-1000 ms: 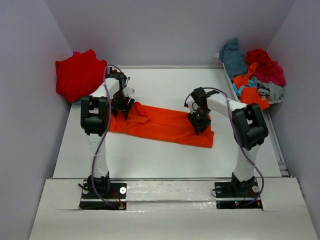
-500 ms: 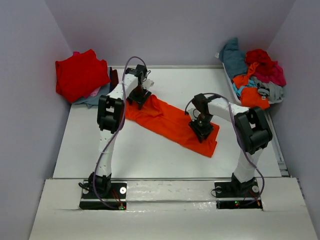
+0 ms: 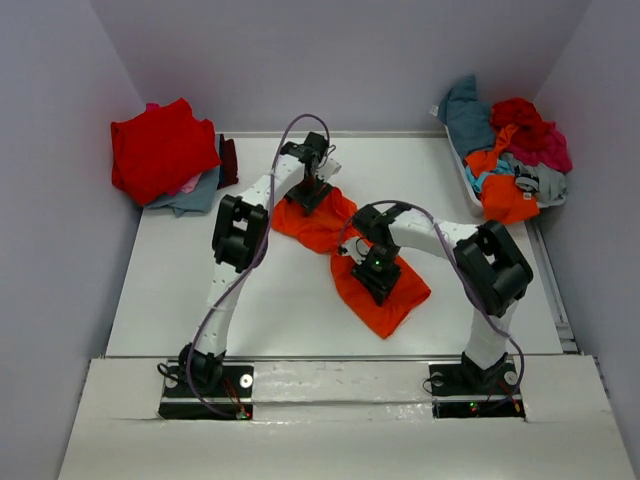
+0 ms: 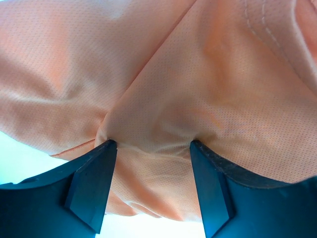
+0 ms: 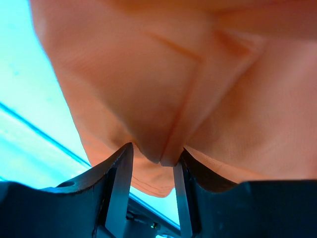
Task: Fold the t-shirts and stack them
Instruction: Fold the tshirt
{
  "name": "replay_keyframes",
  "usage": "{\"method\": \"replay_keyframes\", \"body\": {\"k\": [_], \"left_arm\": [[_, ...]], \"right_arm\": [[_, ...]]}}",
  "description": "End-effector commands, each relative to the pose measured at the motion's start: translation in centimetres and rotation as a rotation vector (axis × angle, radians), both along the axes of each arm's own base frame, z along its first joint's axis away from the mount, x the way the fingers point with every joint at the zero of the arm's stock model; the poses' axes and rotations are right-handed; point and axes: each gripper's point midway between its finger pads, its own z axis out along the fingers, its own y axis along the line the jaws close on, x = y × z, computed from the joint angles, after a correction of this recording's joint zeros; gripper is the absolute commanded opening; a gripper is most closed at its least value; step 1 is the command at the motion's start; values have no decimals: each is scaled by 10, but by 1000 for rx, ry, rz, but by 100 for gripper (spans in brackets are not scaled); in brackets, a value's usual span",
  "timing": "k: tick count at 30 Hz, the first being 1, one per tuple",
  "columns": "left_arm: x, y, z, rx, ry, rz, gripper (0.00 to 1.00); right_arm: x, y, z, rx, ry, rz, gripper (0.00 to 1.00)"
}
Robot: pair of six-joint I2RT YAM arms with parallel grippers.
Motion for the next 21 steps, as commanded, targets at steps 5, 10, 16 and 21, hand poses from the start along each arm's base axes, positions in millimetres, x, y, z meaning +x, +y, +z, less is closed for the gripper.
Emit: {"method": "replay_keyframes", "body": {"k": [5, 10, 16, 21], "left_arm": [[19, -22, -19, 11, -87, 17, 76], [37, -19, -22, 66, -167, 45, 79], [63, -22, -8, 76, -273, 56, 87], [75, -24, 1, 78, -320, 34, 93]], "right_arm": [[-21, 18, 28, 90, 24, 109, 44], [-35, 22, 41, 110, 26, 167, 44], [-54, 26, 53, 143, 46, 221, 44], [-61, 35, 56, 152, 51, 251, 44]]}}
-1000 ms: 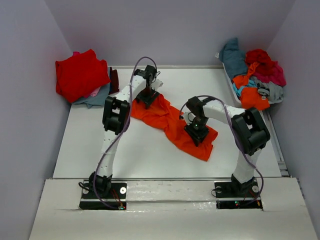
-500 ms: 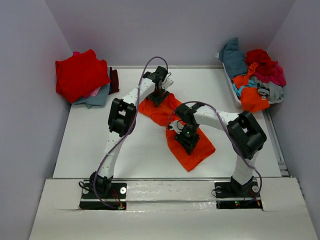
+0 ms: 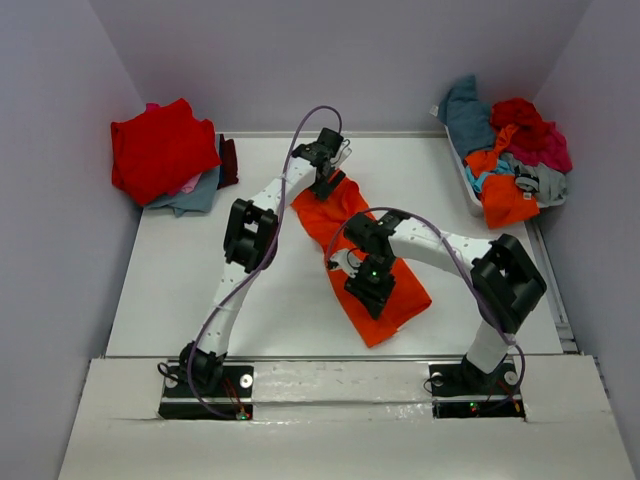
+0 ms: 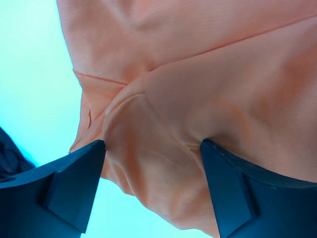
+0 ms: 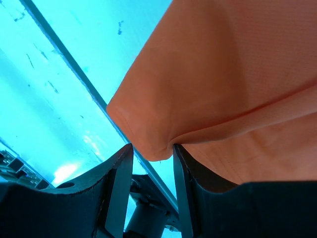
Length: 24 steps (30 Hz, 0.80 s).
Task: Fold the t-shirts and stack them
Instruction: Fold the tshirt
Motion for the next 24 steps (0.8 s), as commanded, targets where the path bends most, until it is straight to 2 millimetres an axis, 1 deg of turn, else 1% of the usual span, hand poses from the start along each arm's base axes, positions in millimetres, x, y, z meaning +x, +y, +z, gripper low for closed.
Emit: {"method": "replay_keyframes", "body": {"k": [1, 2, 3, 9, 11, 12, 13, 14, 15, 16, 17, 18, 19, 21, 22, 24], "left_arm": [[14, 0, -6, 23, -47, -6, 94], [14, 0, -7, 22, -45, -12, 95], [17, -2, 1, 8, -69, -14, 96], [24, -14, 26, -68, -135, -40, 98], [27, -17, 34, -87, -156, -38, 98], [29, -19, 46, -107, -180, -35, 99], [30, -20, 51, -115, -190, -29, 99], [31, -19, 57, -117, -204, -22, 99], [30, -18, 69, -126, -220, -17, 99], [30, -17, 76, -130, -230, -14, 99], [27, -15, 78, -126, -229, -10, 99], [25, -14, 95, -140, -254, -4, 98], [24, -13, 104, -148, -266, -3, 98], [18, -9, 113, -149, -276, -3, 98], [16, -8, 129, -163, -299, -4, 98], [12, -8, 140, -177, -307, -8, 98]], "right_arm": [[-9, 13, 15, 46, -7, 77, 44], [-8, 14, 15, 49, -13, 76, 44], [-7, 15, 15, 48, -17, 73, 44], [0, 17, 15, 47, -39, 74, 44], [6, 17, 12, 37, -66, 70, 44], [9, 17, 11, 29, -84, 61, 45], [17, 12, 8, -4, -129, 51, 45], [26, 14, 5, -7, -176, 34, 45], [30, 9, 1, -39, -203, 0, 46], [37, 8, -1, -55, -238, -24, 47], [51, 6, -6, -81, -306, -48, 47], [57, 2, -8, -103, -316, -101, 48], [66, -1, -11, -111, -326, -135, 49], [74, -1, -11, -102, -336, -174, 49], [83, -2, -8, -94, -353, -199, 49], [93, -5, -8, -96, -376, -217, 50]]}}
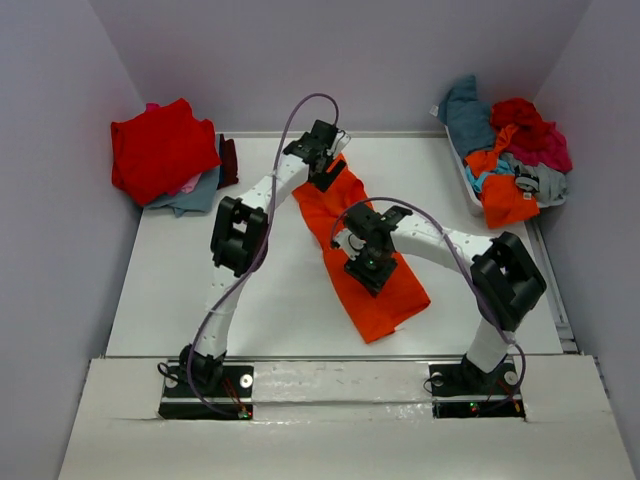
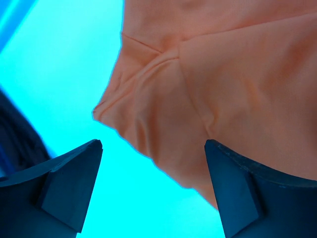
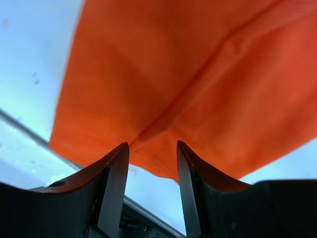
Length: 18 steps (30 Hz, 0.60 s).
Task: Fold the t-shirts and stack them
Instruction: Fold the tshirt
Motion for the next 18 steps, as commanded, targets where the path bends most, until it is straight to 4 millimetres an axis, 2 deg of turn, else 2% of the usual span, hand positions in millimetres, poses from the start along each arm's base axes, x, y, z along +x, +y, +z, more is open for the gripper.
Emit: {"method": "replay_keyframes", "body": {"k": [1, 4, 5, 6, 8, 9, 13, 16, 18], "left_arm": [[-3, -1, 117, -132, -186, 8, 98], [-14, 1, 126, -149, -173, -1, 99], [-17, -1, 131, -162, -172, -9, 99], [-25, 1, 127, -161, -143, -17, 98], [-36, -3, 116, -173, -86, -50, 98], [-49, -6, 100, -159, -22, -67, 98], [-77, -8, 56, -158, 150, -100, 95], [-86, -4, 33, -132, 205, -105, 94], [-91, -11, 26, -156, 248, -130, 94]], "right_arm": [[47, -6, 2, -3, -150, -109, 50], [62, -19, -6, -20, -128, -158, 50], [63, -18, -6, -16, -131, -156, 50], [64, -21, -9, -20, -126, -157, 49], [67, -25, -11, -31, -133, -156, 50], [70, -30, -14, -42, -134, -157, 50], [72, -34, -19, -55, -129, -154, 49], [71, -34, -20, -56, -124, -150, 49], [71, -34, -20, -56, -121, -150, 49]]}}
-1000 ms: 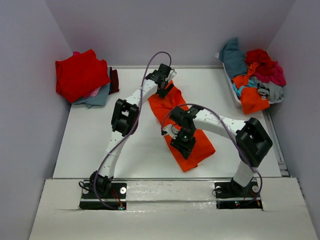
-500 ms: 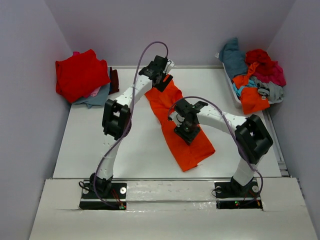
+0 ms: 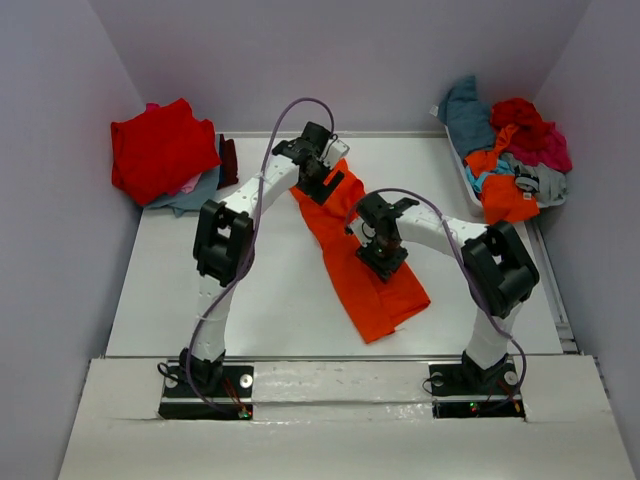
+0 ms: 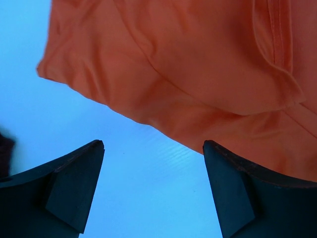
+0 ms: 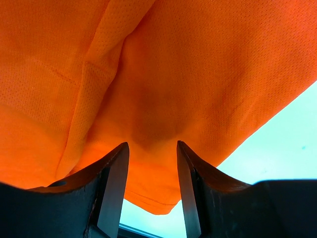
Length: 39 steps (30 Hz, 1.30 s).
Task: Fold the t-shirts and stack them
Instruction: Fold the tshirt
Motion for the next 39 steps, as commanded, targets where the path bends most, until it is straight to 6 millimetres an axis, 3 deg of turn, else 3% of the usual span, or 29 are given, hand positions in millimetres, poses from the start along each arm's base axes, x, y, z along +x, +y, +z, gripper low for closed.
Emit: {"method": "replay_keyframes", "body": {"k": [1, 13, 22, 39], "left_arm": [[-25, -10, -33, -15, 147, -52, 94], [-19, -17, -63, 1, 207, -72, 93], [-18, -4, -93, 101, 258, -48, 93], [4, 13, -101, 178, 231, 3, 94]], "right_arm": [[14, 2, 3, 11, -41, 1, 49], [6, -6, 5, -5, -30, -4, 49], [-11, -10, -4, -13, 42, 15, 49], [-55, 5, 6, 68, 231, 155, 48]]}}
